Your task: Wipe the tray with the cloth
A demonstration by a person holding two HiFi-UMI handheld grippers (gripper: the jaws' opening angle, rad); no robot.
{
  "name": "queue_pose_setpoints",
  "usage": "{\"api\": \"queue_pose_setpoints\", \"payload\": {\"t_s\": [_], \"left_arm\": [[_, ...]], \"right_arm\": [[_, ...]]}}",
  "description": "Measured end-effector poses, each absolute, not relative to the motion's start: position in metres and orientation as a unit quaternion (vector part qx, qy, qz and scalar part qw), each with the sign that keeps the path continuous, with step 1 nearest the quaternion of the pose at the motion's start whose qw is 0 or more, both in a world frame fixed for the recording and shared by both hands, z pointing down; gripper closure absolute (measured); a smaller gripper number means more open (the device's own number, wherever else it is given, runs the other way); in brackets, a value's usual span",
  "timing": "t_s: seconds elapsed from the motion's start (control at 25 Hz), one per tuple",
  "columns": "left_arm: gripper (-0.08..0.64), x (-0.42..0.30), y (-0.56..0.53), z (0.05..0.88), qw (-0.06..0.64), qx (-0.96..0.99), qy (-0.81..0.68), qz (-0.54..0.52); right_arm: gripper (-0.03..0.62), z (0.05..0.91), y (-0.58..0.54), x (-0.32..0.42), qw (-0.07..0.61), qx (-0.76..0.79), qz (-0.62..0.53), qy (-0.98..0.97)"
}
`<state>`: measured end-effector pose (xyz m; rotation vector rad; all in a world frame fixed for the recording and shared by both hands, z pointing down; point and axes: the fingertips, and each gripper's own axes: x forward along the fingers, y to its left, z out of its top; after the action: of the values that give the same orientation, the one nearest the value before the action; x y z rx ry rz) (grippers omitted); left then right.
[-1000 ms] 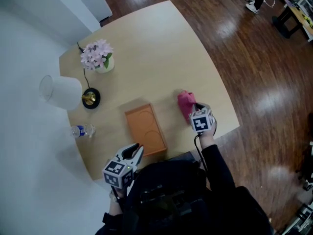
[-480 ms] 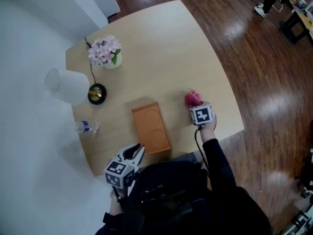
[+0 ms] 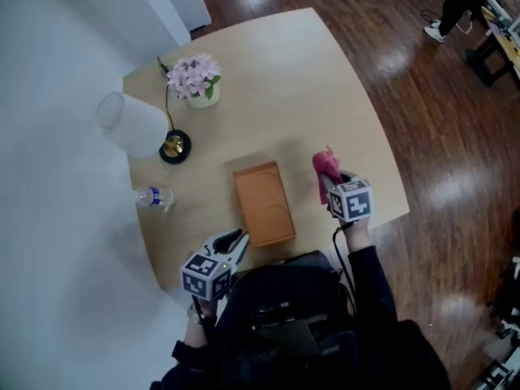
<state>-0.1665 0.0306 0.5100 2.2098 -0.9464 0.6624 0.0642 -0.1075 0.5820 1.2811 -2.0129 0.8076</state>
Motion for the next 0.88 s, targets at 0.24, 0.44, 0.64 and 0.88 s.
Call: {"api": "queue_pose_setpoints", "payload": {"t_s": [0.24, 0.44, 0.64, 0.88], "left_arm": [[0.482, -0.178, 0.043, 0.519, 0.316, 0.848, -0.354, 0.235], [0.482, -0.186, 0.049, 0.531, 0.319, 0.846, -0.355, 0.237], [0.482, -0.194, 0.06, 0.544, 0.341, 0.836, -0.363, 0.232], [0.482, -0.195, 0.075, 0.558, 0.365, 0.826, -0.366, 0.226]], "right_arm": [[0.512, 0.558, -0.074, 0.012, 0.301, 0.438, 0.286, -0.797], [0.512, 0.541, -0.079, -0.035, 0.319, 0.392, 0.255, -0.824], [0.512, 0.542, -0.1, -0.104, 0.364, 0.317, 0.2, -0.853], [0.512, 0.562, -0.131, -0.18, 0.429, 0.229, 0.135, -0.863]]}}
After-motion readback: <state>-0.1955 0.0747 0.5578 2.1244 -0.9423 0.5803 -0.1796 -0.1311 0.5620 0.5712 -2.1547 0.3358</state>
